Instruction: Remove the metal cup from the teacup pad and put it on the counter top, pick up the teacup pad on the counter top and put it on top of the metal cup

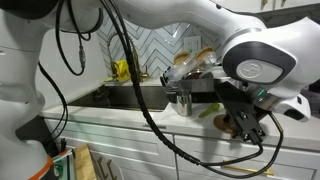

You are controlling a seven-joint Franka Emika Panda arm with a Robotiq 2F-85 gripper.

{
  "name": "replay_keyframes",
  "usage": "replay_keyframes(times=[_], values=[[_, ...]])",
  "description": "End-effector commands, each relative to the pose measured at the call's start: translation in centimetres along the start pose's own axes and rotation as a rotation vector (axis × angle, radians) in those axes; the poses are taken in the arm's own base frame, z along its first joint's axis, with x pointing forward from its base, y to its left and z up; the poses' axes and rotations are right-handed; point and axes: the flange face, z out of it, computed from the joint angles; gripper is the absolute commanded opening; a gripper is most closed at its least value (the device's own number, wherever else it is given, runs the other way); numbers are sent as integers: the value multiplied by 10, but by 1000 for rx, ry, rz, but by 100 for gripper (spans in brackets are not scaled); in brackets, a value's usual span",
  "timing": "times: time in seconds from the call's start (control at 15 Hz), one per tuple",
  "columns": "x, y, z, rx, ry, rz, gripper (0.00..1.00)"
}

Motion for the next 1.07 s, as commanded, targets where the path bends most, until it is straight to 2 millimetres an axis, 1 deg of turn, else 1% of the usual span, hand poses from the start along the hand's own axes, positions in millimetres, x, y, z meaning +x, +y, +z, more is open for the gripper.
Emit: replay_keyframes(times=[0.0,0.2,0.27,0.47,0.67,0.8,0.87,1.0], values=[[3,10,1,16,-29,49,36],[2,14,-12,29,-27,61,20],[0,11,-17,36,-27,58,19],[2,8,-34,65,-8,41,8],[4,-3,-54,133,13,10,2],[5,-12,-70,178,24,-12,1],[5,-14,-77,195,25,-30,4],[1,-19,-90,239,10,-76,4]])
